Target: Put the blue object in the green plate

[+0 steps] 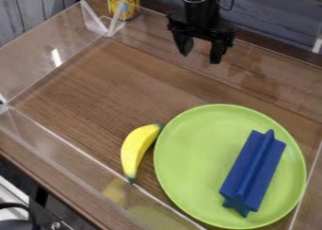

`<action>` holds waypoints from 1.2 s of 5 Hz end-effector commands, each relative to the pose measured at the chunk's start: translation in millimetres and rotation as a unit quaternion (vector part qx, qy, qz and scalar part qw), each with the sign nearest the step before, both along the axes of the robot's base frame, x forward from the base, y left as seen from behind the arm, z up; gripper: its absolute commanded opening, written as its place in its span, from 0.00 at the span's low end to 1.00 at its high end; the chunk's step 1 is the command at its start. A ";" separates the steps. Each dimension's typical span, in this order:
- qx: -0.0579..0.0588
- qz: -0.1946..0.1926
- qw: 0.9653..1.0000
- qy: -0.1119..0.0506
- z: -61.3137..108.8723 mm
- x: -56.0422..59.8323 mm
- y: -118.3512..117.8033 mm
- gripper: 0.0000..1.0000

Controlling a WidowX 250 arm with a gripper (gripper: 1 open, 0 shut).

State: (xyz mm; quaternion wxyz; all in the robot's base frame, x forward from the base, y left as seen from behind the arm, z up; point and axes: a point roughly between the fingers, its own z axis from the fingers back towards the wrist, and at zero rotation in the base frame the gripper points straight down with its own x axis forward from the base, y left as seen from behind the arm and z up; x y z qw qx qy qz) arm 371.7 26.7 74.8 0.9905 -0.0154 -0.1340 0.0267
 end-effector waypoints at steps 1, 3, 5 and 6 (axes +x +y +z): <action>0.010 0.012 0.999 -0.030 12.1 -0.8 11.1 1.00; 0.016 0.038 0.998 -0.042 12.1 -1.0 16.8 1.00; 0.019 0.024 0.998 -0.057 16.5 -0.2 12.7 1.00; 0.022 0.027 0.997 -0.063 18.6 0.4 6.2 1.00</action>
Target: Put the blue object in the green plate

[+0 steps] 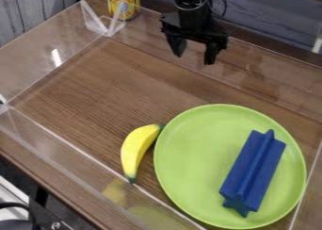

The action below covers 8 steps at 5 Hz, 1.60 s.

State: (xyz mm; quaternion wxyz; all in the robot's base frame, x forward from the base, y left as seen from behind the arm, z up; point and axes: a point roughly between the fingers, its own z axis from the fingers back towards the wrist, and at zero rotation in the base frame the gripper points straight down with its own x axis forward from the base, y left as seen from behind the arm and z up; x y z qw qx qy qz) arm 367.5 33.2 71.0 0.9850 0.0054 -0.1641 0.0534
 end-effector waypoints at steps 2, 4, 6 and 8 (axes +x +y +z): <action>0.009 -0.039 0.999 -0.017 7.8 2.0 0.0 1.00; 0.013 -0.012 1.000 -0.012 7.1 -5.8 14.7 1.00; 0.013 -0.048 0.999 -0.016 21.8 6.0 7.9 1.00; 0.011 -0.074 0.997 0.002 17.2 8.9 2.3 1.00</action>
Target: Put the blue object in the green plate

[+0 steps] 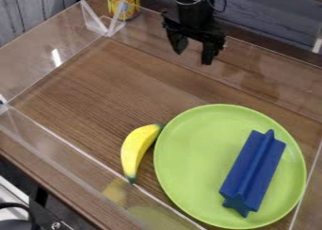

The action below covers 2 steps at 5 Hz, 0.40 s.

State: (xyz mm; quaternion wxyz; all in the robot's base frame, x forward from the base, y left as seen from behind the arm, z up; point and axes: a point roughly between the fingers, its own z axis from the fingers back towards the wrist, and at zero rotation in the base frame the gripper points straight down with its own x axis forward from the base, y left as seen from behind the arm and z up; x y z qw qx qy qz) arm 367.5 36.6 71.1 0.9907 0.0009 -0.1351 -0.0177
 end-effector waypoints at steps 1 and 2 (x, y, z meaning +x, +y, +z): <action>0.004 0.001 1.000 -0.018 26.3 2.5 -8.7 1.00; 0.003 0.005 1.000 -0.018 35.3 1.5 -13.9 1.00</action>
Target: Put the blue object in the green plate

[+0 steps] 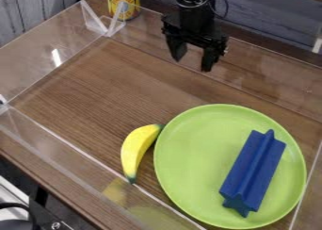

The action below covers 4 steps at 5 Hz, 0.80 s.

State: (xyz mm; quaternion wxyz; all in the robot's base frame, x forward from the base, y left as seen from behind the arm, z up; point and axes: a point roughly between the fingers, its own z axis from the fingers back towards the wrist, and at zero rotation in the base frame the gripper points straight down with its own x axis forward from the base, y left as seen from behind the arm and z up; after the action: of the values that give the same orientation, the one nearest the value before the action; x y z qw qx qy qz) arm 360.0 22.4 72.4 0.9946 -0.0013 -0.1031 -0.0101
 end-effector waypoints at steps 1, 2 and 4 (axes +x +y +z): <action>0.007 0.021 0.998 -0.055 37.2 3.6 -2.9 1.00; 0.008 0.047 0.998 -0.047 37.3 -6.7 -7.8 1.00; 0.008 0.088 0.994 -0.057 46.1 -0.8 -2.0 1.00</action>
State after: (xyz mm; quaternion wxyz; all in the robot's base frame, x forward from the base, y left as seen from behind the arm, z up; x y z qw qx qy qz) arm 352.4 17.5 92.6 0.9900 0.0161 -0.1197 0.0736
